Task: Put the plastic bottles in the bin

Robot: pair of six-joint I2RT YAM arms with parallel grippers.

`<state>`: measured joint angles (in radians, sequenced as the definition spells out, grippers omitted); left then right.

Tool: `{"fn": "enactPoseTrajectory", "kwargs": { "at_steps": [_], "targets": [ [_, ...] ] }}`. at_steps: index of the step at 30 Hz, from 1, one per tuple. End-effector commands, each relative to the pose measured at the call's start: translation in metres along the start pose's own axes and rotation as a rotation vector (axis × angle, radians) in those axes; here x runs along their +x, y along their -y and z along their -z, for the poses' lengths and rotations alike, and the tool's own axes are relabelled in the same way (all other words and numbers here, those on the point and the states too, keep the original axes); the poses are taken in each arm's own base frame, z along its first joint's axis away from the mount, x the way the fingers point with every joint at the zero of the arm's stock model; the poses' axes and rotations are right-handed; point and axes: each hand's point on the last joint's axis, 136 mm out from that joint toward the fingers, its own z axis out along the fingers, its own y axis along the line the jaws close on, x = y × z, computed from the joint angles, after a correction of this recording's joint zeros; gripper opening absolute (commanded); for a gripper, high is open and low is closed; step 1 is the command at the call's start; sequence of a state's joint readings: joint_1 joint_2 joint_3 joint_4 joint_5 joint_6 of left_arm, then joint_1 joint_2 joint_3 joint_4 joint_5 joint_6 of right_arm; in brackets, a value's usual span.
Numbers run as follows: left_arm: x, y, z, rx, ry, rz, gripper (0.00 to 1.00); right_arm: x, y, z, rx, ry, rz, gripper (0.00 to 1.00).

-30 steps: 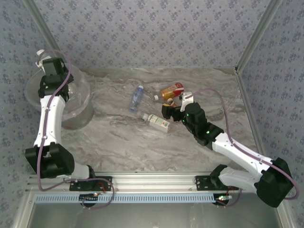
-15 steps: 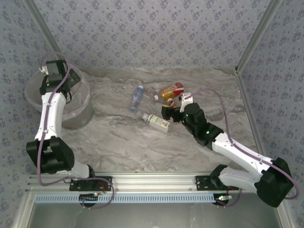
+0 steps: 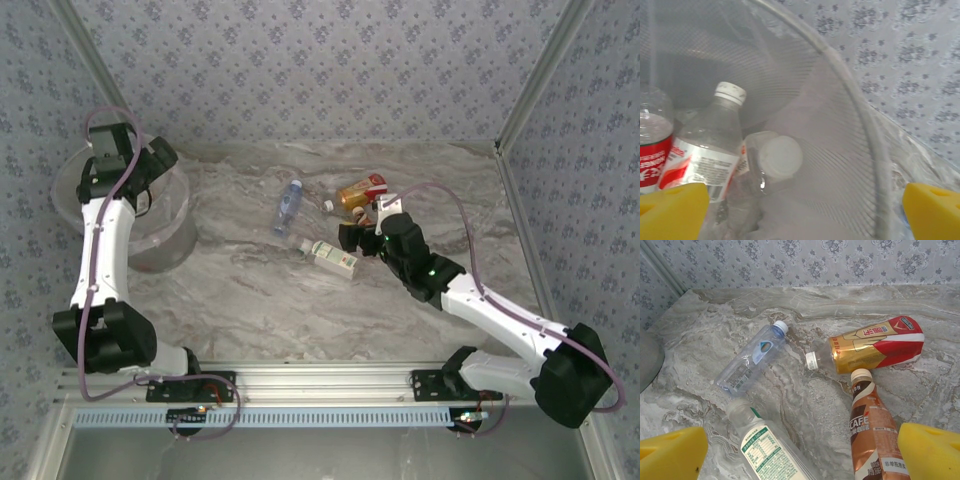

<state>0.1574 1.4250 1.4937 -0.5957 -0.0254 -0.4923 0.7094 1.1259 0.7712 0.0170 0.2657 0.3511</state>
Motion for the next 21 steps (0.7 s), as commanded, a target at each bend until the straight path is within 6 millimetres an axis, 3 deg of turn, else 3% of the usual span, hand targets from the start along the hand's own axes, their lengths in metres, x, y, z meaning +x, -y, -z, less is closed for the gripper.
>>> {"fn": "enactPoseTrajectory", "kwargs": {
  "at_steps": [1,5,15,21],
  "targets": [
    [-0.019,0.025,0.025,0.126,0.052,0.005,1.0,-0.005,0.003,0.0,0.029,0.0,-0.017,1.0],
    [-0.018,0.034,0.031,0.18,0.045,-0.01,0.99,0.007,0.014,-0.002,0.083,-0.042,-0.037,1.0],
    [-0.018,0.056,0.062,0.321,0.068,-0.041,0.99,0.062,0.059,0.0,0.224,-0.265,-0.099,1.0],
    [-0.016,0.071,0.074,0.415,0.073,-0.059,1.0,0.074,0.072,-0.001,0.23,-0.366,-0.072,1.0]
  ]
}}
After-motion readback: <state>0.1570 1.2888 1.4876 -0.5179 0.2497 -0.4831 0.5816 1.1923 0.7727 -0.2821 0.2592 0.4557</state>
